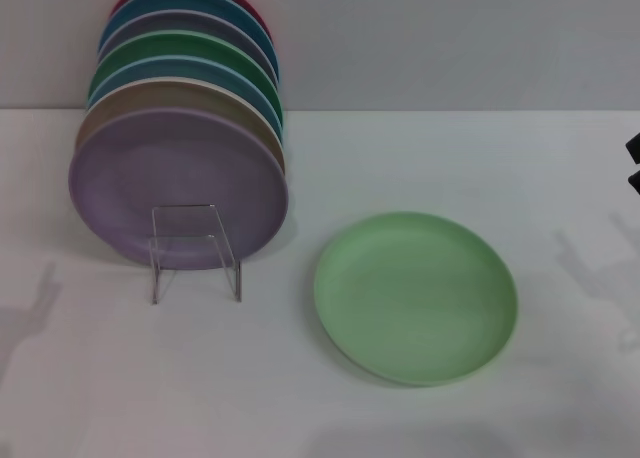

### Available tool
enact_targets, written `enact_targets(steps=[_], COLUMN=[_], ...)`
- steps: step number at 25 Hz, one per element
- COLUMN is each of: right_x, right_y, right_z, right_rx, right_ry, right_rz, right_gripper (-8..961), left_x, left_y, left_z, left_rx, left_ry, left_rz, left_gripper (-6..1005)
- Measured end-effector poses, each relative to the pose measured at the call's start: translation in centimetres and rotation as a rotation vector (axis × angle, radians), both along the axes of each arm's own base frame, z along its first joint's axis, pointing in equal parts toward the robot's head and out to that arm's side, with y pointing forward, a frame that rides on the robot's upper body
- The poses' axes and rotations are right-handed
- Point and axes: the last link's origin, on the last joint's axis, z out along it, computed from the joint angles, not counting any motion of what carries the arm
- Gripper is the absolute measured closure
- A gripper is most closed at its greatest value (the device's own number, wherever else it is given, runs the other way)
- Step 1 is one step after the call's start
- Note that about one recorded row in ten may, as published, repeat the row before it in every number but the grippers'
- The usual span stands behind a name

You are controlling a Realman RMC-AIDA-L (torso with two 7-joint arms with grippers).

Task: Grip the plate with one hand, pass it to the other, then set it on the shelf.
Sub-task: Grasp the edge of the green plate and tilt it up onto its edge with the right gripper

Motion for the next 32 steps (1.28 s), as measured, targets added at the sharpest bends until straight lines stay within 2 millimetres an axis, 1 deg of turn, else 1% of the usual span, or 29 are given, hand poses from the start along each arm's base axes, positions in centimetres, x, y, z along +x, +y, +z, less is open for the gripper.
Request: enact_targets(steps=[3, 6, 9, 10, 13, 16, 18, 22, 24, 25, 27, 30, 32], right_x=[0.0, -0.3, -0.9, -1.4, -3.2, -5.2, -7.1, -10.5, -12.3, -12.5, -12.4, -11.0, -10.2], right_y=[0.5, 1.5, 2.5, 2.8, 4.0, 5.4, 6.0, 6.5, 6.6, 6.6, 6.7, 7.0, 7.0], right_z=[-0.1, 0.0, 0.5, 0.6, 1.3, 2.7, 3.6, 4.2, 3.8, 3.3, 2.9, 3.6, 4.2], right_rx=[-0.015, -0.078, -0.130, -0.142, -0.207, -0.284, -0.335, -0.441, -0.531, -0.591, -0.668, -0.733, -0.774], right_ry=[0.002, 0.019, -0.020, -0.040, -0.044, -0.029, -0.004, -0.054, -0.102, -0.140, -0.204, -0.251, -0.258], right_rz=[-0.013, -0.023, -0.056, -0.068, -0.130, -0.228, -0.270, -0.306, -0.328, -0.376, -0.490, -0.669, -0.736], right_gripper=[129, 132, 136, 137, 140, 144, 146, 151, 153, 154, 156, 160, 162], left_x=[0.0, 0.1, 0.1, 0.2, 0.2, 0.1, 0.2, 0.3, 0.4, 0.5, 0.6, 0.7, 0.7], left_y=[0.0, 0.0, 0.0, 0.0, 0.0, 0.0, 0.1, 0.3, 0.4, 0.4, 0.6, 0.7, 0.8], left_z=[0.0, 0.0, 0.0, 0.0, 0.0, 0.1, 0.1, 0.1, 0.1, 0.1, 0.1, 0.1, 0.1], left_rx=[-0.003, -0.001, 0.000, 0.001, 0.003, 0.005, 0.005, 0.005, 0.007, 0.008, 0.007, 0.007, 0.007], left_ry=[-0.001, -0.003, -0.003, -0.003, -0.004, -0.005, -0.006, -0.006, -0.008, -0.009, -0.010, -0.010, -0.009], left_rz=[-0.002, -0.006, -0.009, -0.010, -0.012, -0.010, -0.012, -0.017, -0.022, -0.024, -0.025, -0.030, -0.032], left_gripper=[191, 192, 192, 192, 192, 192, 192, 192, 192, 193, 193, 193, 193])
